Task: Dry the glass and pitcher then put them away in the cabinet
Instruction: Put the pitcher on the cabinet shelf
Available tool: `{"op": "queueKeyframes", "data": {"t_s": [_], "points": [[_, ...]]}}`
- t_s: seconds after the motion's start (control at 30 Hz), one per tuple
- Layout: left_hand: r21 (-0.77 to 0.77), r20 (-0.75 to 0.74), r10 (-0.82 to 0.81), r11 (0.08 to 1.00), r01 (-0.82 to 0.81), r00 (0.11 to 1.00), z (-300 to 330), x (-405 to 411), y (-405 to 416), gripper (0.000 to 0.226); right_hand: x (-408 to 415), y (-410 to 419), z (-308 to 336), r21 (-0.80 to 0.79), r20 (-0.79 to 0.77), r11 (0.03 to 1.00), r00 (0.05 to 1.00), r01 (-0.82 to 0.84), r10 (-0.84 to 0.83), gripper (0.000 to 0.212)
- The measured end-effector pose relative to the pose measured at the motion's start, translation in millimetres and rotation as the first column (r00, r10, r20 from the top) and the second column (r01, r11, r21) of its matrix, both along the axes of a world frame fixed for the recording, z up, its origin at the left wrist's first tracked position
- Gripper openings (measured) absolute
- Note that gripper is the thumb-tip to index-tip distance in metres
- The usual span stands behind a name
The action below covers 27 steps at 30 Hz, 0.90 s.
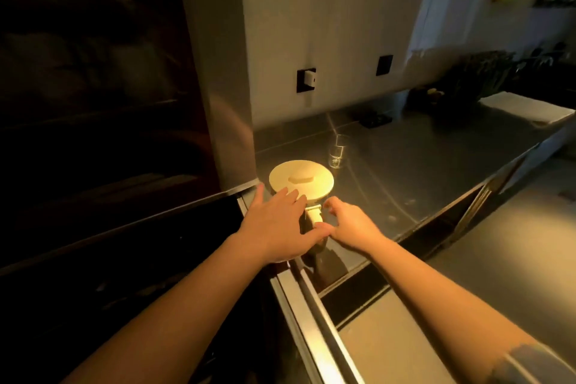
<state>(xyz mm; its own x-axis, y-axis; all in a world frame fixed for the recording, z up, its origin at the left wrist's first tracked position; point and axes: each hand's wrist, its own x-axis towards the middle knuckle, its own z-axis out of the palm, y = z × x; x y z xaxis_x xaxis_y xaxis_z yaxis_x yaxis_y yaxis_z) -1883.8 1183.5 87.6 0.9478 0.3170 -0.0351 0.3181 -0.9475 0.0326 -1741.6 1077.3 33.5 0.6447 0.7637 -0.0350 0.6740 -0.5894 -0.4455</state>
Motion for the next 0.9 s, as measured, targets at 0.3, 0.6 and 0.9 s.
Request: {"op": "queueKeyframes", "data": {"t_s": [0.3,0.6,0.9], "points": [[-0.029,-0.186,-0.018,0.999,0.013,0.982,-8.0,58.8,32.2,0.053,5.1,25.3,-47.4,0.323,-0.401,0.898,0.903,0.299,-0.157,0.031],[-0.06,-0.231,-0.131,0.991,0.12,0.964,-17.0,82.2,19.6,0.052,30.7,-12.0,-51.7,0.323,-0.365,0.878,0.902,0.354,-0.23,0.027],[-0.192,-0.1,-0.228,0.96,0.206,0.968,-14.8,87.5,-6.0,0.069,47.3,-48.3,-44.8,0.275,-0.305,0.894,0.914,0.353,-0.267,0.034]]}}
